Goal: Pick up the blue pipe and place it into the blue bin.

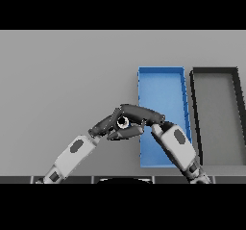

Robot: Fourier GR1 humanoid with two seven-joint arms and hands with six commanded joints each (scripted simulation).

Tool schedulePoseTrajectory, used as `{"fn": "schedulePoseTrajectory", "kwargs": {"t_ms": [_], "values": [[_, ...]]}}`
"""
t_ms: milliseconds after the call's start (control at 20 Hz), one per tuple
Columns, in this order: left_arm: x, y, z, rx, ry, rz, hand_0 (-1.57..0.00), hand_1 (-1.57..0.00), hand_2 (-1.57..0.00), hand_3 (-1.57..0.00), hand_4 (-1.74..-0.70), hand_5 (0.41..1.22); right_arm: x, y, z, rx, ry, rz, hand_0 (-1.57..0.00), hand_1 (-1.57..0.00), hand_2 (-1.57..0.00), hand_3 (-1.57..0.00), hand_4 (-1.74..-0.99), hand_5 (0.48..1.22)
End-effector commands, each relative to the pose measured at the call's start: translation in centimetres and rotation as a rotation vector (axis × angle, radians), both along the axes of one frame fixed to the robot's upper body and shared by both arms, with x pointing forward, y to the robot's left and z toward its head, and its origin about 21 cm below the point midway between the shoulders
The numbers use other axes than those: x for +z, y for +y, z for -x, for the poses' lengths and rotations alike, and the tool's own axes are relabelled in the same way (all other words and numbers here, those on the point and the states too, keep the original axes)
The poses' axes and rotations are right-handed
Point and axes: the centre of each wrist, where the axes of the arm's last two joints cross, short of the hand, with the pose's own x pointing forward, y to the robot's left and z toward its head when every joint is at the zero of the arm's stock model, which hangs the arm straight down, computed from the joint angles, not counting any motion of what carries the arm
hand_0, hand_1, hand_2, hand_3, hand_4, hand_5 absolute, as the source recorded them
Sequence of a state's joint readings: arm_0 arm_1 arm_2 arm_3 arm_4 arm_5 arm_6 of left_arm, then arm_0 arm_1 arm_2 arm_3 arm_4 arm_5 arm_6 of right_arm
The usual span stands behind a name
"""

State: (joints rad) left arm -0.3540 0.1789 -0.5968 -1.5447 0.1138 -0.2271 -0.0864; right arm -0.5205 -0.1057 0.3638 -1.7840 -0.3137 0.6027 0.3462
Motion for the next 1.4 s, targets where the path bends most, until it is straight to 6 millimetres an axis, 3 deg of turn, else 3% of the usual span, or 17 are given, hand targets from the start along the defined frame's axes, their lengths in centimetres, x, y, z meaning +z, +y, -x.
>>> {"fn": "schedulePoseTrajectory", "kwargs": {"t_ms": [0,100,200,400,550,700,900,1050,1350], "values": [[0.0,0.2,-0.1,-0.007,0.010,-0.025,-1.22,-1.00,-1.02,-0.42,-1.44,1.220,-0.1,-0.3,0.2,0.003,-0.018,-0.016,-1.55,-1.55,-1.55,-1.54,-1.478,1.186],[-0.2,0.6,-0.3,-0.045,0.006,-0.056,-0.78,-0.64,-0.65,-0.27,-1.25,1.220,0.1,-0.1,0.2,0.000,-0.022,0.008,-1.56,-1.56,-1.56,-1.55,-1.481,1.198],[-0.2,0.7,-0.4,-0.054,0.003,-0.089,-0.50,-0.41,-0.42,-0.17,-1.11,1.184,0.0,0.0,0.1,-0.009,-0.009,0.016,-1.56,-1.56,-1.56,-1.56,-1.482,1.206],[-0.4,0.7,-0.5,-0.015,-0.024,-0.105,-0.20,-0.17,-0.17,-0.07,-0.91,0.901,0.0,0.0,0.2,-0.008,-0.006,-0.005,-1.57,-1.57,-1.57,-1.57,-1.484,1.215],[-0.5,0.7,-0.6,0.012,-0.019,-0.137,-0.10,-0.09,-0.09,-0.03,-0.84,0.754,0.2,0.0,0.4,-0.016,-0.006,-0.029,-1.57,-1.57,-1.57,-1.57,-1.485,1.218],[-0.7,1.0,-0.7,0.014,-0.018,-0.112,-0.05,-0.04,-0.04,-0.02,-0.83,0.659,0.5,0.5,0.6,-0.029,-0.015,-0.020,-1.57,-1.57,-1.57,-1.57,-1.485,1.219],[-0.7,1.3,-0.1,0.065,0.074,-0.144,-0.02,-0.02,-0.02,-0.01,-0.87,0.612,0.4,0.2,0.1,-0.043,0.000,-0.046,-1.57,-1.57,-1.57,-1.57,-1.491,1.220],[-0.9,1.1,0.1,0.072,0.077,-0.169,-0.01,-0.01,-0.01,0.00,-0.88,0.572,0.7,0.3,0.1,0.002,0.144,-0.127,-1.57,-1.57,-1.57,-1.57,-1.492,1.221],[-1.1,1.7,0.2,0.079,0.097,-0.182,0.00,0.00,0.00,0.00,-0.86,0.515,5.6,-0.5,-1.1,0.017,0.244,-0.207,-1.57,-1.57,-1.57,-1.57,-1.492,1.221]]}}
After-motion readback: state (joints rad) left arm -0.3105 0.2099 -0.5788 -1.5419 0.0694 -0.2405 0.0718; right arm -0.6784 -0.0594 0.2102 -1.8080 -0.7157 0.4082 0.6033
